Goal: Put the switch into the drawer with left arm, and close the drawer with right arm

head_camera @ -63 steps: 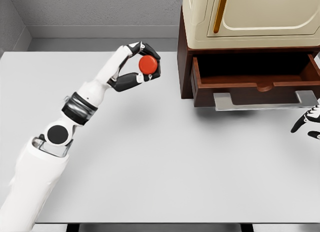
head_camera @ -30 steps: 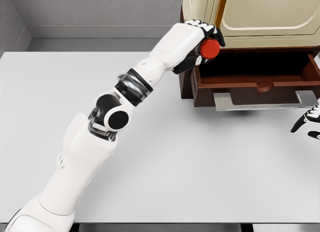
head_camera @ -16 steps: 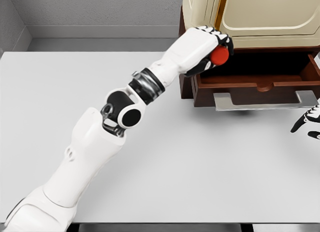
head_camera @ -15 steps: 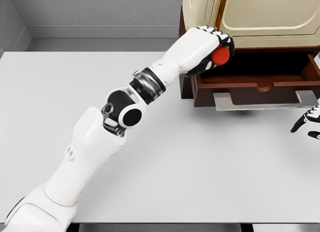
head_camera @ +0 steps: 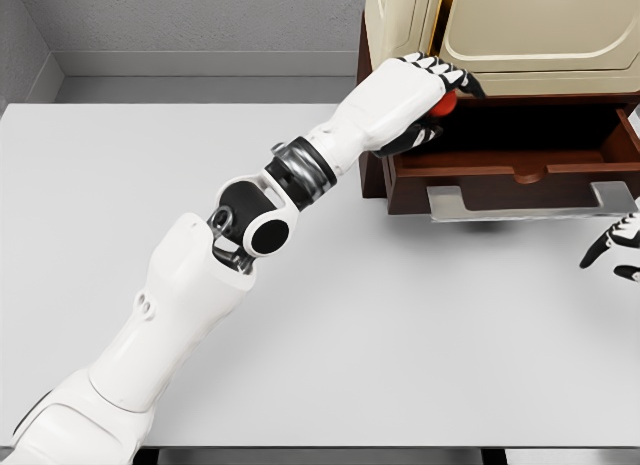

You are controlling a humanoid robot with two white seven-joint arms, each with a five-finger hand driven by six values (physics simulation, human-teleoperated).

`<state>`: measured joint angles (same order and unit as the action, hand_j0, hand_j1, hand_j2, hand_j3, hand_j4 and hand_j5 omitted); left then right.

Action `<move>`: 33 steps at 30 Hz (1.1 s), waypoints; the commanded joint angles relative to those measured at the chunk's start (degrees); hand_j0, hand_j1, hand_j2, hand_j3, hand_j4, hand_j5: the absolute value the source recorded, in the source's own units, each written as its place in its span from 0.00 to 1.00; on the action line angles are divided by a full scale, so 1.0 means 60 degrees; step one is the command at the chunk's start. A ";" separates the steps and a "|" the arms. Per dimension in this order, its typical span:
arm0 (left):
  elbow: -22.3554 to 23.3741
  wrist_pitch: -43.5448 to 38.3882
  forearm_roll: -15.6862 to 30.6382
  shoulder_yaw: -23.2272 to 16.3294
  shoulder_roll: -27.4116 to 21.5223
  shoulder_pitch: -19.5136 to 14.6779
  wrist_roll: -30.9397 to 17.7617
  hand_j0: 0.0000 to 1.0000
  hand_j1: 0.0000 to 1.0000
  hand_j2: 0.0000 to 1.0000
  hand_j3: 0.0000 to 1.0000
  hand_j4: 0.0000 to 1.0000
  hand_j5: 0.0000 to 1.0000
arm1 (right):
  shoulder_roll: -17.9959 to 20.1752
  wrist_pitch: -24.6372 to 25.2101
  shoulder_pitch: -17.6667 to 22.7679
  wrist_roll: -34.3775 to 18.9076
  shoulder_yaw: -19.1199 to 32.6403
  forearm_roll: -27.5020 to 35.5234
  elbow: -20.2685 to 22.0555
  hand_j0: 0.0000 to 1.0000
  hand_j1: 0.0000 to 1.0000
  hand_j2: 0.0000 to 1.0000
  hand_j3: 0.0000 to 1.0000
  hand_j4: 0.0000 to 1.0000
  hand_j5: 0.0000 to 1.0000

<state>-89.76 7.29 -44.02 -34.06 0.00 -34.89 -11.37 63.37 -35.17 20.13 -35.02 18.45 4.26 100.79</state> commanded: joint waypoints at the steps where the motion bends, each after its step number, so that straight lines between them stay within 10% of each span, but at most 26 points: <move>1: -0.0010 0.0001 0.0012 -0.0007 -0.0001 0.0000 0.0006 0.75 0.75 0.75 0.75 0.75 0.75 | 0.0001 0.0028 0.0015 0.0003 -0.0028 0.0066 0.0003 0.57 0.57 0.57 0.57 0.57 0.57; 14: -0.0084 0.0133 -0.0002 -0.0139 -0.0001 0.0015 0.0006 0.75 0.75 0.75 0.75 0.75 0.75 | 0.0059 0.0028 0.0249 0.0003 -0.0013 0.0080 0.0003 0.58 0.58 0.58 0.58 0.58 0.58; 18: -0.0728 0.1172 0.0115 -0.0110 -0.0001 0.0029 -0.0008 0.97 0.97 0.97 0.97 0.97 0.97 | 0.0074 0.0028 0.0293 0.0003 -0.0028 0.0080 0.0003 0.58 0.58 0.58 0.58 0.58 0.58; 28: -0.1886 0.0002 0.9591 -0.0051 -0.2168 -0.0556 -0.3671 1.00 1.00 1.00 1.00 1.00 1.00 | 0.0074 0.0028 0.0322 0.0003 -0.0043 0.0066 0.0003 0.58 0.58 0.58 0.58 0.58 0.58; 33: -0.1886 -0.2620 1.2389 -0.0037 -0.3370 -0.1245 -0.3938 1.00 1.00 1.00 1.00 1.00 1.00 | 0.0074 0.0028 0.0366 0.0003 -0.0028 0.0066 0.0003 0.58 0.58 0.58 0.58 0.58 0.58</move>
<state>-100.96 -1.78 23.03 -34.36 -17.27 -42.63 -33.49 63.74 -35.16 22.32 -35.02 18.23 4.30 100.79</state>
